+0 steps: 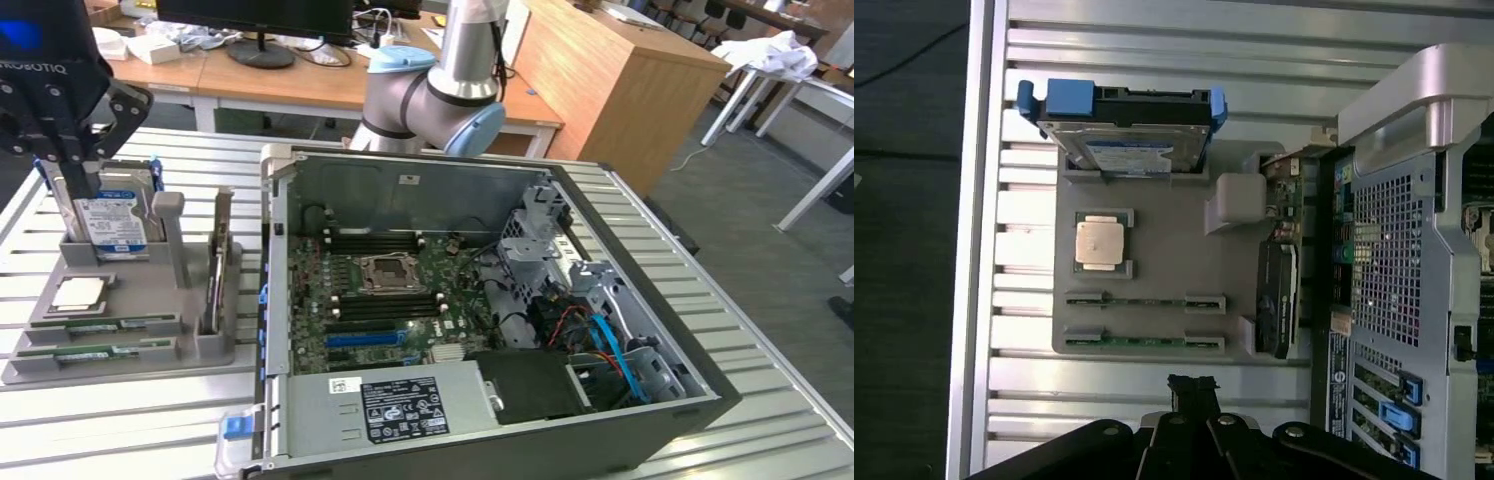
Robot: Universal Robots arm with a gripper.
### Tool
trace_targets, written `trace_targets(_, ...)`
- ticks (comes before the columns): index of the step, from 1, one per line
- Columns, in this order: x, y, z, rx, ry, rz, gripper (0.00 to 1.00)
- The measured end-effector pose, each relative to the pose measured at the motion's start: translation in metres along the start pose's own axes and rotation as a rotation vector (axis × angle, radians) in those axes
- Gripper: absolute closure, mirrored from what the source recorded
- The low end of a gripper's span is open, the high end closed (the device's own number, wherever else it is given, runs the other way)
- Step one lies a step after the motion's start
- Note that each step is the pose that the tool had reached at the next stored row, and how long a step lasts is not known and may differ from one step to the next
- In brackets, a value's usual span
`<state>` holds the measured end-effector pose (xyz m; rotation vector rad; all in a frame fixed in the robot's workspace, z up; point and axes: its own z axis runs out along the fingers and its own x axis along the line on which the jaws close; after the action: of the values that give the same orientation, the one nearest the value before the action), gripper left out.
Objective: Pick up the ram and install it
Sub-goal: 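Pick up the ram and move it above insertion slot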
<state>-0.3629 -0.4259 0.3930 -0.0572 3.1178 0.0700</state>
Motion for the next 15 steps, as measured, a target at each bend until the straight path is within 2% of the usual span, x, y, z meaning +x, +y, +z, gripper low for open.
trace_targets(15,0.0000,0.0000,0.0001,-0.0056,0.0114,-0.256,0.90)
